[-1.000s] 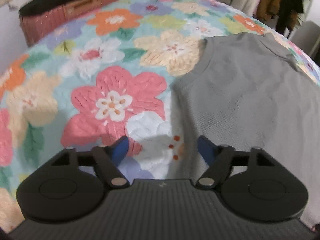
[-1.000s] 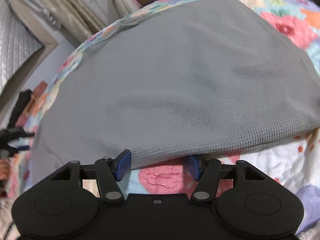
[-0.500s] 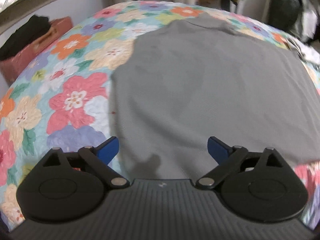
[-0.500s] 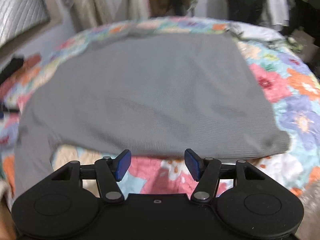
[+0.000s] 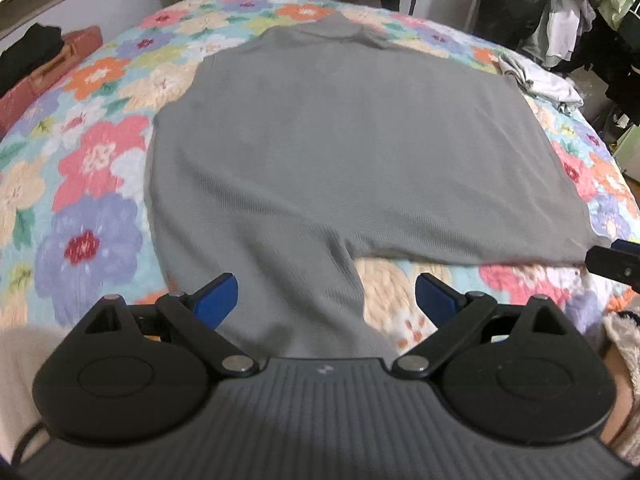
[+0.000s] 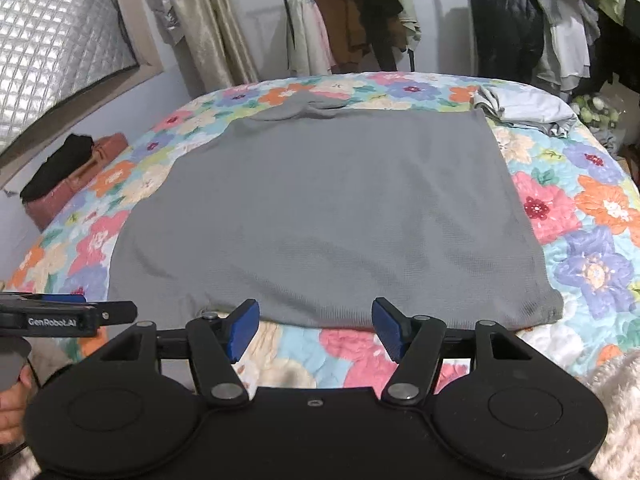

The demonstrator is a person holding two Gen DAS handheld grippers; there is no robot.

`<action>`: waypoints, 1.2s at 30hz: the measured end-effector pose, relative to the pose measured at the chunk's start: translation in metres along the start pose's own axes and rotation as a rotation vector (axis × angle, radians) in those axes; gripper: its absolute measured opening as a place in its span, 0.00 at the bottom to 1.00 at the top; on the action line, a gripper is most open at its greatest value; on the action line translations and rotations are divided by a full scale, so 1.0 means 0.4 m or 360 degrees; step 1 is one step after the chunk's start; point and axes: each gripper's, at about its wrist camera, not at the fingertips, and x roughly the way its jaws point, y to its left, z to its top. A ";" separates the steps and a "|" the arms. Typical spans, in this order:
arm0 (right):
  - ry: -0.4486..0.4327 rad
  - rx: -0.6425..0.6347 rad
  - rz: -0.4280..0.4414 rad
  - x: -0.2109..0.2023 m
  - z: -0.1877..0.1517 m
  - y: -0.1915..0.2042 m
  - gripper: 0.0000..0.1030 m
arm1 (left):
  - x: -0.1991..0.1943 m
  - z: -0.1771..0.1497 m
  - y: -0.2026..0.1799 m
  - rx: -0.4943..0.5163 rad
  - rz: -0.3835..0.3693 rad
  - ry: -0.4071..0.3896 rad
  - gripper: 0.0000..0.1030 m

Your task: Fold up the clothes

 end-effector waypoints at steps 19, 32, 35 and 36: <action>0.0050 -0.0036 -0.0097 -0.058 -0.022 0.000 0.81 | -0.089 -0.048 -0.182 0.0216 0.0067 0.0066 0.98; 0.0075 0.0061 -0.0097 -0.062 -0.037 -0.032 0.82 | -0.085 -0.059 -0.235 0.0261 0.0053 0.0096 0.99; 0.0076 0.0065 -0.0090 -0.060 -0.039 -0.036 0.82 | -0.084 -0.061 -0.240 0.0261 0.0051 0.0097 0.99; 0.0077 0.0066 -0.0087 -0.059 -0.040 -0.037 0.82 | -0.084 -0.061 -0.242 0.0263 0.0055 0.0095 0.99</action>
